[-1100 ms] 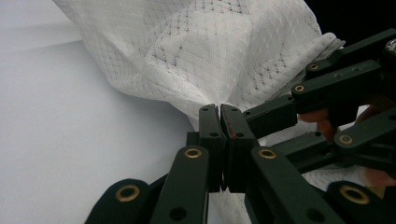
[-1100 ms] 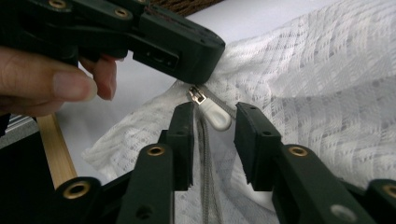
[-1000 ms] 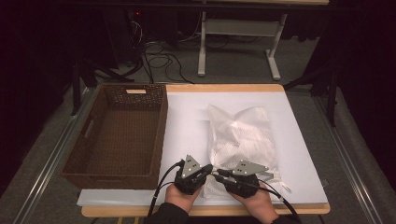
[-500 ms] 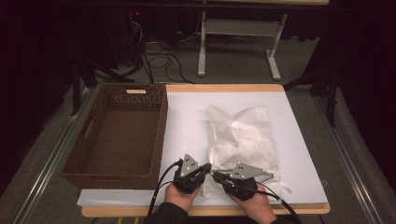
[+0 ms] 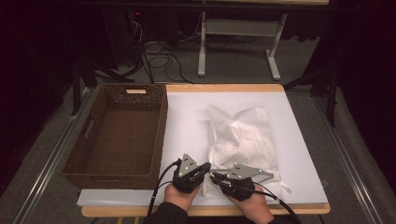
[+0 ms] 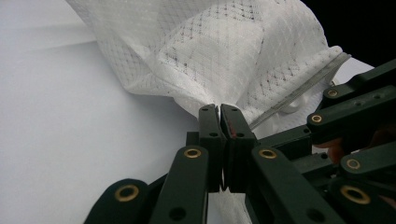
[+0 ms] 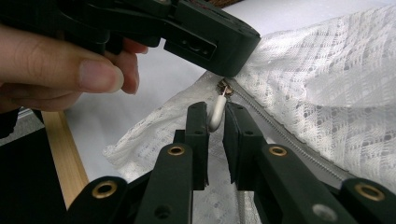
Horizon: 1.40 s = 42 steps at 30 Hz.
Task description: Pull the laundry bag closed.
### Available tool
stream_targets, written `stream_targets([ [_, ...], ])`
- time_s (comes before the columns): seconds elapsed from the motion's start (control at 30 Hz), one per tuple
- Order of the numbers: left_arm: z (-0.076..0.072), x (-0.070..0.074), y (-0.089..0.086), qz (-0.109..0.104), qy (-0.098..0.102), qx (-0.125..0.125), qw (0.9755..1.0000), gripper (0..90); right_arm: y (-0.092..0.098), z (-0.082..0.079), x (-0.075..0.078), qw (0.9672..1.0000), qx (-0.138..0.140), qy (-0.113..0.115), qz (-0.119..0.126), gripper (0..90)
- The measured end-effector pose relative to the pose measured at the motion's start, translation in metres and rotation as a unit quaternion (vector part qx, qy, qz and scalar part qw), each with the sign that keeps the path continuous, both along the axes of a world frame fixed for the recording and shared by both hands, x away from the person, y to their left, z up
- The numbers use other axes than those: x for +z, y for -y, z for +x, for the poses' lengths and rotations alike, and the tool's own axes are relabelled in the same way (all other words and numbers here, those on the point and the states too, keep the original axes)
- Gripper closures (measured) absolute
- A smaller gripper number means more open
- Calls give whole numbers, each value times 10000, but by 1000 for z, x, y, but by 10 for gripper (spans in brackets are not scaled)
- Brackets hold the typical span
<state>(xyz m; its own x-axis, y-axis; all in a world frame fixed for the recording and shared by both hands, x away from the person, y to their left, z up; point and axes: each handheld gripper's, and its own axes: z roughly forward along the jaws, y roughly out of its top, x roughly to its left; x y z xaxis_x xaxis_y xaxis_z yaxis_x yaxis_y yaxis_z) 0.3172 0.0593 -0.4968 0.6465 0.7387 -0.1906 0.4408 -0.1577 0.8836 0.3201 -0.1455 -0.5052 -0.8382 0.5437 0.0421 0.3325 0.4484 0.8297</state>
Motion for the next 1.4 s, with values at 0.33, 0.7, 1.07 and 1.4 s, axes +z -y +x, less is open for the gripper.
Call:
stream_targets([
  [0.33, 0, -1, 1, 5, -28, -52, 10000, 871, 3, 0, 3, 9999, -86, 112, -15, 875],
  [0.7, -2, -8, -9, -131, -299, -48, 9995, 772, 7, 0, 5, 9998, -152, 128, 1, 876],
  [1.07, 1, -9, -10, -331, -488, -220, 9980, 891, 8, 0, 6, 9997, -177, 158, 49, 876],
  [1.4, -2, -3, -7, -116, -293, -201, 9993, 899, 9, -1, 8, 9996, -198, 211, 52, 877],
])
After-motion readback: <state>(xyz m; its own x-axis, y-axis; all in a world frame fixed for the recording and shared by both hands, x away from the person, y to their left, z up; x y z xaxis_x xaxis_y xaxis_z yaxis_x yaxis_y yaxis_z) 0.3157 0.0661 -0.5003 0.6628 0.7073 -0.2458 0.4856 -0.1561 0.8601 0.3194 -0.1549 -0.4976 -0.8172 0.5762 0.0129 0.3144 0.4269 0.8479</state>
